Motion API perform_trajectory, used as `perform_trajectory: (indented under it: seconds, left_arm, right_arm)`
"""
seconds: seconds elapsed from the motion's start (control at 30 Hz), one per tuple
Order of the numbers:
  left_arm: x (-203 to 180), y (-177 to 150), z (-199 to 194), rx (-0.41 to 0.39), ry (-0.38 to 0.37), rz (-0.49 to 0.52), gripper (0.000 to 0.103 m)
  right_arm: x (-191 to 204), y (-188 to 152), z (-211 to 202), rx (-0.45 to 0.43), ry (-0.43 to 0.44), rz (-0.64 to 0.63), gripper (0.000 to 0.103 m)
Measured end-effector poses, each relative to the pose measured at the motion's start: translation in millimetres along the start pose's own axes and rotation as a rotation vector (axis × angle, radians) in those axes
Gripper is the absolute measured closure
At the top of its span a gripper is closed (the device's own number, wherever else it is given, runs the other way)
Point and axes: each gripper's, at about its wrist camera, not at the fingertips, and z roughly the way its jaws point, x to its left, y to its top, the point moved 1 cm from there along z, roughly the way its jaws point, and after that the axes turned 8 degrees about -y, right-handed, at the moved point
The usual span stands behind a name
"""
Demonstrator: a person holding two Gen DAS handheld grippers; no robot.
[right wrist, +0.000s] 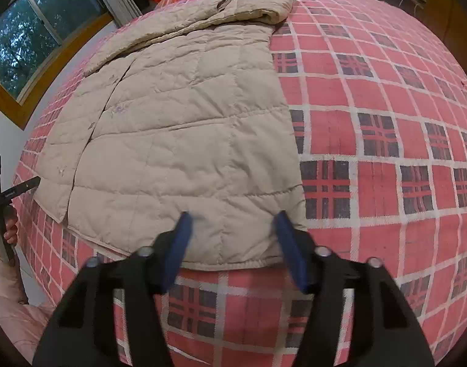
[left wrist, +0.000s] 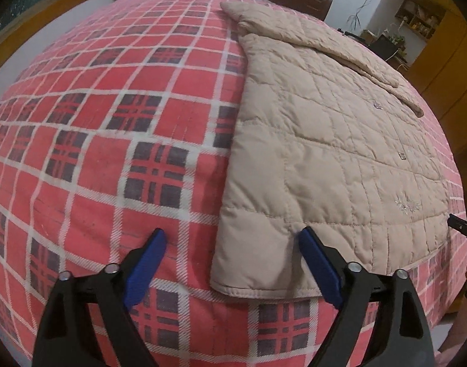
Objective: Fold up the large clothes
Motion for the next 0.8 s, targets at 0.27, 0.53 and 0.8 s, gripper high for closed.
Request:
perform_trajectory:
  seconds: [0.27,0.53,0.8]
  left_arm:
    - [-17,2,-4,-0.015,-0.009,0.033,0.072]
    - [-21,10,-33,-0.109,-0.116,0.018,0.088]
    - [-26,42,-61,-0.212,-0.169,0.019,0.091]
  right_arm:
    - [-2,-5,-5,0.001,0.084,0.001,0.103]
    - [-14,2,-34,-0.077,0.213,0.054,0.103]
    - [-14,35,-74,-0.189,0.214,0.025,0.103]
